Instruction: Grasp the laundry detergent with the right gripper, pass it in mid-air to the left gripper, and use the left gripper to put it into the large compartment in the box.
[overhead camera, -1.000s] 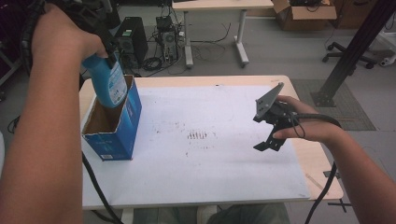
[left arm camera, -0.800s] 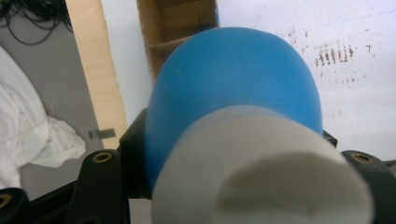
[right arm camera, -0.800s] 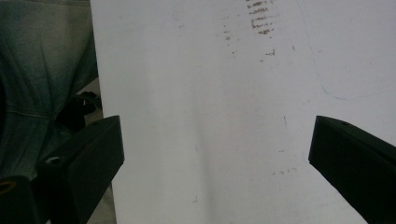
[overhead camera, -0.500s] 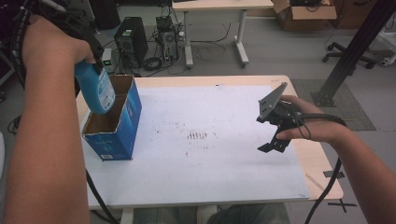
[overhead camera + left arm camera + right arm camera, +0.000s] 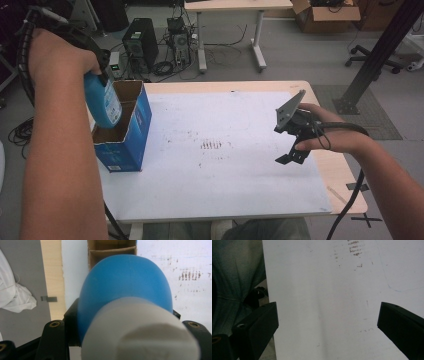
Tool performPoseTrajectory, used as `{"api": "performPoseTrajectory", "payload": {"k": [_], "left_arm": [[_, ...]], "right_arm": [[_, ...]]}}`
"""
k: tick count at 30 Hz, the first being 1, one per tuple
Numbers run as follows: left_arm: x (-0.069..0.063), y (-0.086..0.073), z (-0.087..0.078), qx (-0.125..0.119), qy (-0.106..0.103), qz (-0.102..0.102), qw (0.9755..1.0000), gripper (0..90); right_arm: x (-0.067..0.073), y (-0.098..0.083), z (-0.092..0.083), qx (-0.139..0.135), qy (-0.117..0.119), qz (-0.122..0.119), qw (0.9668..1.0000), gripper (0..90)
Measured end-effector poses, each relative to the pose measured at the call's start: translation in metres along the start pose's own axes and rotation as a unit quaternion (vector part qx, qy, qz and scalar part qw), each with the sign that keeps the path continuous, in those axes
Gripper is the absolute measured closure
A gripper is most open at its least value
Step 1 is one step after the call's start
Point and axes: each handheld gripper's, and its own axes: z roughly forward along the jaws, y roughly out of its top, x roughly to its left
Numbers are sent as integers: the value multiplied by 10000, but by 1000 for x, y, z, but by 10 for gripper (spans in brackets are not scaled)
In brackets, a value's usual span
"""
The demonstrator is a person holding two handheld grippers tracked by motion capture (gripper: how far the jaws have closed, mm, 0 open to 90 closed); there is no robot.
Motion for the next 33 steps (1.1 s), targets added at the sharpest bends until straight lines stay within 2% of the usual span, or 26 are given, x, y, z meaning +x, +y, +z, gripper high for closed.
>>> {"api": "performPoseTrajectory", "payload": {"k": [4,22,33], "left_arm": [[3,1,7,24,-30,-31,10000,386],[11,0,52,197,-163,64,9997,385],[10,0,81,273,-196,114,9994,386]], "right_arm": [[0,-1,0,23,7,4,10000,34],[4,3,1,73,79,-21,9999,34],[5,2,0,69,70,-3,10000,33]]}}
